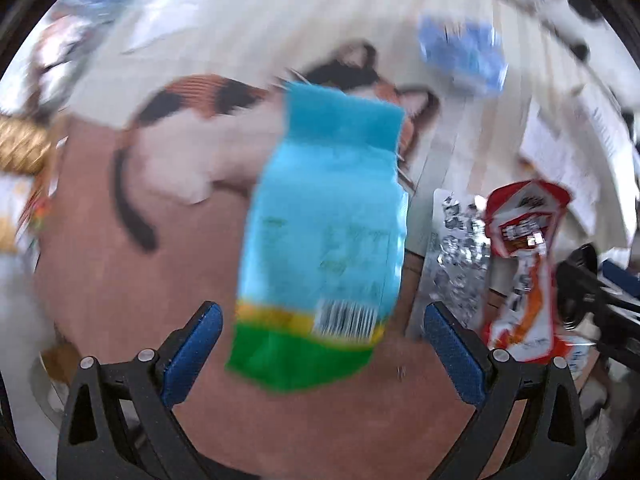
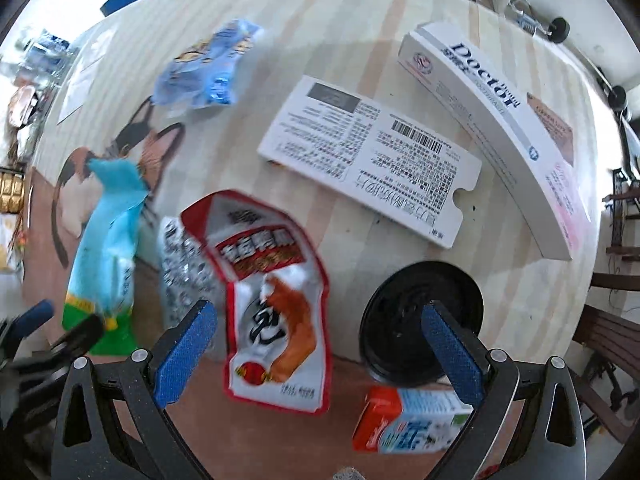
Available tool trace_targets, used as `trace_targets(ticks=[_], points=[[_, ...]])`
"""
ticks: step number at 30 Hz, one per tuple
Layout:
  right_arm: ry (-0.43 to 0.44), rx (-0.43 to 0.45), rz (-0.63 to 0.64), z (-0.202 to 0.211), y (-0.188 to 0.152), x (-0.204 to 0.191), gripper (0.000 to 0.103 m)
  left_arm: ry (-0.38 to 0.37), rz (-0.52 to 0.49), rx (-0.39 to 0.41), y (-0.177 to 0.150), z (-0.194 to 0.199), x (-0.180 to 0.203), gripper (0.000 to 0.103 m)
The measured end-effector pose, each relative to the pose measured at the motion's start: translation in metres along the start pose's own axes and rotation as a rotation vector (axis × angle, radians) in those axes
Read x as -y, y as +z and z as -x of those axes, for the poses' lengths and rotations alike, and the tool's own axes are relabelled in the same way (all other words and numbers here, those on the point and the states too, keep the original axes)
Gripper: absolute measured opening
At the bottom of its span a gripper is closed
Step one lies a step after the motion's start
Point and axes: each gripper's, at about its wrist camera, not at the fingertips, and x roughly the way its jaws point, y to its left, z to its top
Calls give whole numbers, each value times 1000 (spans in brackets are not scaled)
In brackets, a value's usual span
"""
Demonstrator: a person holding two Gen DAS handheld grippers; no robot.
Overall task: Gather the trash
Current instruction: 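Grasp the blue-green snack bag with the left gripper while the right gripper grasps the red snack packet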
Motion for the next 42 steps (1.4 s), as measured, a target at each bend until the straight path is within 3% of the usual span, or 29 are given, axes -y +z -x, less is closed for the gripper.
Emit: trace_targets(ticks=[3,6,12,15,20,21,24,27,28,30,31,33,37,39,42], points=[[21,-29,-6,-11,10,5,103,24,-10,-58,14,-27,-1,102],[52,-51,9,-19,15,0,103,-3,71,-44,10,-30,-17,85],[59,-97,56,-46,19,-23,103,8,255,-25,-29,-23,-47,85],[1,-79,92,-61,20,-39,103,22,314,-16,-45,-27,-53,85],[-128,-6,159,-60,16,-63,80,41,347,3,-57,-29,-52,85],[-142,25,170,-56,15,-66,69,39,349,8,-59,-27,-49,85],[-96,40,166,-47,10,-67,53,40,350,31,-66,-17,-39,85],[10,35,139,-37,6,-58,36,29,353,55,-84,-4,-31,85],[69,17,148,-33,5,-59,34,25,353,59,-88,-1,-31,85],[134,-33,143,-32,6,-56,38,18,358,69,-96,4,-28,85],[150,-40,135,-30,7,-54,58,15,360,70,-99,5,-27,85],[160,-4,107,-22,5,-46,83,12,368,67,-104,4,-30,85],[177,53,88,-9,3,-36,84,16,375,61,-117,1,-26,85],[183,17,110,-18,4,-33,84,21,373,58,-123,0,-23,85],[100,-27,152,-40,7,-39,84,32,376,52,-125,-4,-22,85]])
